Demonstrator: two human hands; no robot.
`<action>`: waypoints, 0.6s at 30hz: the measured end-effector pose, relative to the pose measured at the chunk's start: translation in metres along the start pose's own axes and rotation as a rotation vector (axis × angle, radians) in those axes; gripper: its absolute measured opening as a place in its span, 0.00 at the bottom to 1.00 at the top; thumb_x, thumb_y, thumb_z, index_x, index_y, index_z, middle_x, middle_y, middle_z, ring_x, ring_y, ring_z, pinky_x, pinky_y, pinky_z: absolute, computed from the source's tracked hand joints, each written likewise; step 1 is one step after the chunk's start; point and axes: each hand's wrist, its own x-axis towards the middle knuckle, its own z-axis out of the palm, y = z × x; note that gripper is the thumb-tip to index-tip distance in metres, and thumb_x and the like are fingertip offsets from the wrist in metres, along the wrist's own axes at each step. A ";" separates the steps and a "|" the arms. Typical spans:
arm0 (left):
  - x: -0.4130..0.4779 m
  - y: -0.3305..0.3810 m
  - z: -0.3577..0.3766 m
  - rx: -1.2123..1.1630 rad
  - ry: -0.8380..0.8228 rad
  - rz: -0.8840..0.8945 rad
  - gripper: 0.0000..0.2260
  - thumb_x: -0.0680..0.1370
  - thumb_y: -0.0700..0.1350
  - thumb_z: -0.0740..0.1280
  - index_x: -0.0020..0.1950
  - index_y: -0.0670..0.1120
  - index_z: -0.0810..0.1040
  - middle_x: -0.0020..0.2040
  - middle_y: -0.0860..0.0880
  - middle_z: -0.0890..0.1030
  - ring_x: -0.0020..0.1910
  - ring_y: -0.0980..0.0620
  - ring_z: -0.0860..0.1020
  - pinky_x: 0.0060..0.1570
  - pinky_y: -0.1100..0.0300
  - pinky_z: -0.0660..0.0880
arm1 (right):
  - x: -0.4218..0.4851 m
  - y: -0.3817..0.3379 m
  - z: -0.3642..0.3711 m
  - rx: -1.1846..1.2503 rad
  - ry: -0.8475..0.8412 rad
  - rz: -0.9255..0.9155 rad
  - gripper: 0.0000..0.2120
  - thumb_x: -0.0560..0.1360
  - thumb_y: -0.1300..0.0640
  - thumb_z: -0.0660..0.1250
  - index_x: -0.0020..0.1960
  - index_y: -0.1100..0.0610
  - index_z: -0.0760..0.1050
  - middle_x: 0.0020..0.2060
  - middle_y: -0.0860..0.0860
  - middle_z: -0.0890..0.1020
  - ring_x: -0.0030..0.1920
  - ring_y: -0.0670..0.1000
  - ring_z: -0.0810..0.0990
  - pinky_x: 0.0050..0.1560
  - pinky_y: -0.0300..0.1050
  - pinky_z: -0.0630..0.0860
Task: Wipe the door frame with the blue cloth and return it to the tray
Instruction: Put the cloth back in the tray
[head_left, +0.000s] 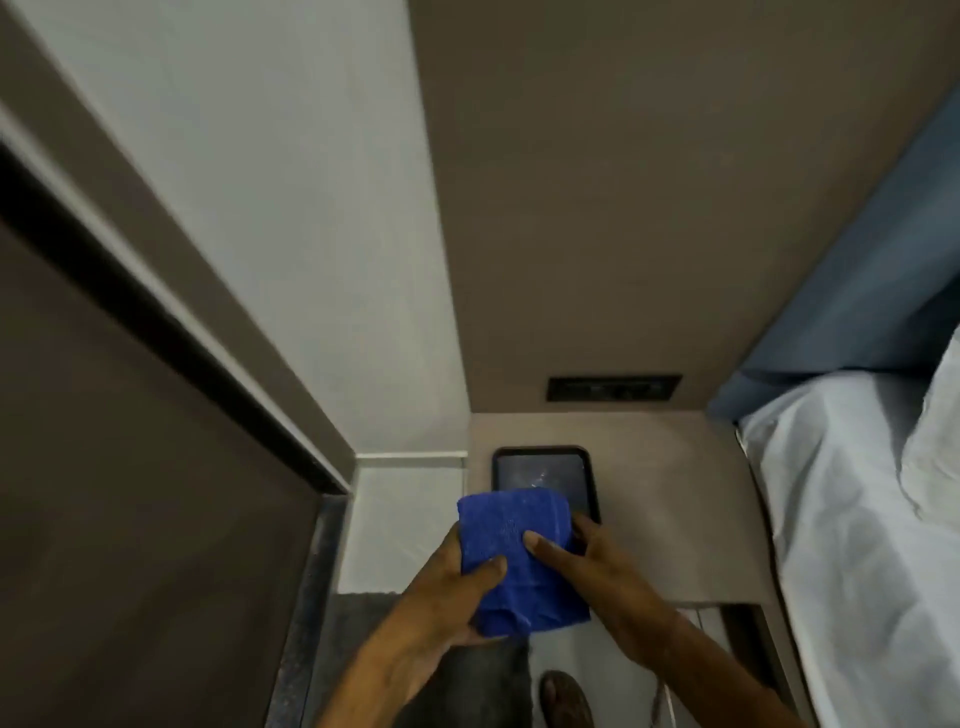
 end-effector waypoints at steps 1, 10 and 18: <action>0.044 -0.005 0.010 0.010 -0.028 -0.051 0.23 0.78 0.43 0.64 0.72 0.52 0.62 0.66 0.44 0.74 0.59 0.41 0.77 0.49 0.45 0.80 | 0.034 0.017 -0.016 -0.032 0.038 0.033 0.17 0.70 0.49 0.72 0.57 0.50 0.73 0.50 0.49 0.83 0.48 0.48 0.83 0.44 0.41 0.82; 0.285 -0.069 0.047 0.381 0.239 0.132 0.21 0.77 0.41 0.67 0.69 0.42 0.68 0.64 0.40 0.77 0.59 0.44 0.76 0.58 0.60 0.71 | 0.230 0.110 -0.070 -0.398 0.356 0.059 0.33 0.73 0.57 0.71 0.71 0.62 0.58 0.65 0.61 0.73 0.64 0.60 0.73 0.62 0.50 0.71; 0.363 -0.127 0.070 1.002 0.208 0.304 0.21 0.78 0.43 0.61 0.71 0.44 0.62 0.70 0.38 0.65 0.62 0.44 0.71 0.59 0.48 0.72 | 0.282 0.194 -0.085 -1.179 0.233 -0.113 0.21 0.75 0.59 0.64 0.67 0.58 0.66 0.70 0.62 0.61 0.67 0.63 0.63 0.65 0.59 0.69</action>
